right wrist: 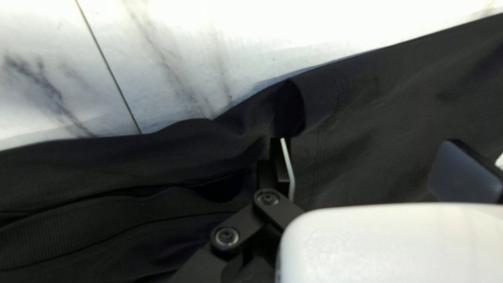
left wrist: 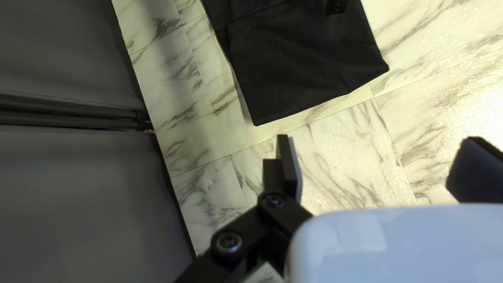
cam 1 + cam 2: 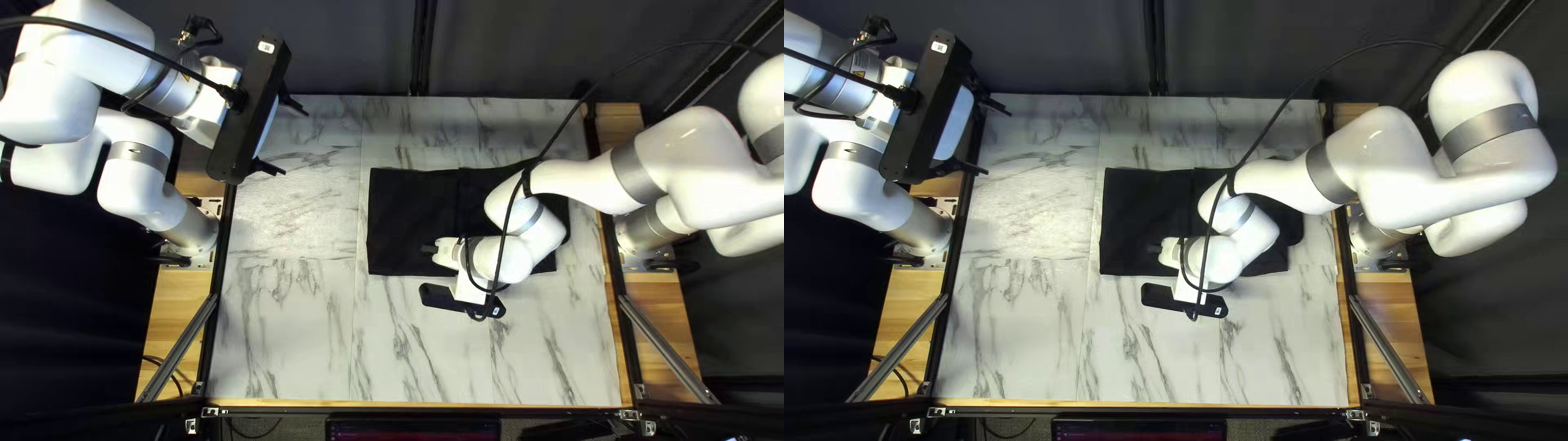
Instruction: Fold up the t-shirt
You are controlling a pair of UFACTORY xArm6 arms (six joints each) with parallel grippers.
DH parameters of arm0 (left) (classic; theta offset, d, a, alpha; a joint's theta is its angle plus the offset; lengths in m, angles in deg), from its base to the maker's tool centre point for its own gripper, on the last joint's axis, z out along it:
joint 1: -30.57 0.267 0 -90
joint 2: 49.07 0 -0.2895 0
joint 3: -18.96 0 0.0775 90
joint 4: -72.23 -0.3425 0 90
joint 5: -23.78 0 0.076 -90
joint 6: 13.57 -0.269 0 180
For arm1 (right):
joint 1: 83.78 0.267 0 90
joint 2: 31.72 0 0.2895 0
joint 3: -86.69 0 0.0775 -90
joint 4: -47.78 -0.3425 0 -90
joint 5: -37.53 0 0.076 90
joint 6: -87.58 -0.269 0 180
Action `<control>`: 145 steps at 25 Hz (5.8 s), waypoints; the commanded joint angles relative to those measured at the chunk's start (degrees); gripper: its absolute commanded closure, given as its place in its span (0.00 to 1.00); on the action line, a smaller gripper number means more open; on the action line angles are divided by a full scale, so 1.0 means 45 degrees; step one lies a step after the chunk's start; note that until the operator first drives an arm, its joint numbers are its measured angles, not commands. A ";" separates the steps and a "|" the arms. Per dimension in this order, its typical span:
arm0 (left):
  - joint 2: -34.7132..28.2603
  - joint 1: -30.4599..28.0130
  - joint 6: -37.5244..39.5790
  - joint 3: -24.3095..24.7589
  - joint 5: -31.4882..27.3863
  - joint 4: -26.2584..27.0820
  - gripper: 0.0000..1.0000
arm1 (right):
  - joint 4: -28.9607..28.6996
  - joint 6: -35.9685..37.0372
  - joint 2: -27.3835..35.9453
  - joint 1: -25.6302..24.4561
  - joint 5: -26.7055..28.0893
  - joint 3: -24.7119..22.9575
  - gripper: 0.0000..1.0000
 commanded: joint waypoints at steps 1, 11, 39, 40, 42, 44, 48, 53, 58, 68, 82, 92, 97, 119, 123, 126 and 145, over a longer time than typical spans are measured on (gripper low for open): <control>0.0000 0.0000 0.0000 0.0000 0.0000 0.0000 0.00 | -0.0178 0.0048 0.0053 0.0131 0.0132 0.0019 1.00; 0.0000 0.0000 0.0000 0.0000 0.0000 0.0000 0.00 | -0.0630 -0.0088 0.0608 0.0777 0.0889 -0.0148 1.00; 0.0000 0.0000 0.0000 0.0000 0.0000 0.0000 0.00 | -0.1676 0.0087 0.1391 0.1485 0.2140 -0.0472 1.00; 0.0000 0.0000 0.0000 0.0000 0.0000 0.0000 0.00 | -0.1667 0.0080 0.1316 0.1454 0.2020 -0.0514 1.00; 0.0000 0.0000 0.0000 0.0000 0.0000 0.0000 0.00 | -0.1715 0.0196 0.1062 0.1346 0.1625 -0.0602 1.00; 0.0000 0.0000 0.0000 0.0000 0.0000 0.0000 0.00 | -0.1885 0.0454 0.0960 0.1279 0.1411 -0.0624 0.92; 0.0000 0.0000 0.0000 0.0000 0.0000 0.0000 0.00 | -0.2160 0.0686 0.1404 0.1329 0.1629 -0.0757 0.00; 0.0000 0.0000 0.0000 0.0000 0.0000 0.0000 0.00 | -0.2095 0.0476 0.1866 0.1390 0.1922 -0.1009 0.00; 0.0000 0.0000 0.0000 0.0000 0.0000 0.0000 0.00 | -0.1816 0.0062 0.1499 0.1327 0.1485 -0.1170 0.00; 0.0000 0.0000 0.0000 0.0000 0.0000 0.0000 0.00 | -0.1200 -0.0493 0.1219 0.1211 0.1088 -0.1184 0.00; 0.0000 0.0000 0.0000 0.0000 0.0000 0.0000 0.00 | -0.0443 -0.0884 0.1086 0.1003 0.1021 -0.0966 0.00; 0.0000 0.0000 0.0000 0.0000 0.0000 0.0000 0.00 | -0.2438 0.0349 0.3877 0.1923 0.3670 -0.1975 0.00; 0.0000 0.0000 0.0000 0.0000 0.0000 0.0000 0.00 | -0.3759 0.0288 0.5075 0.3089 0.5618 -0.2195 0.00; 0.0000 0.0000 0.0000 0.0000 0.0000 0.0000 0.00 | -0.6384 0.1058 0.7205 0.3357 0.6758 -0.3829 0.00; 0.0000 0.0000 0.0000 0.0000 0.0000 0.0000 0.00 | -0.7199 0.1247 0.7023 0.3200 0.6636 -0.4194 0.00; 0.0000 0.0000 0.0000 0.0000 0.0000 0.0000 0.00 | -0.7835 0.0787 0.6902 0.3450 0.6502 -0.4613 0.00; 0.0000 0.0000 0.0000 0.0000 0.0000 0.0000 0.00 | -0.7115 -0.2972 0.5772 0.4145 0.4423 -0.5825 0.25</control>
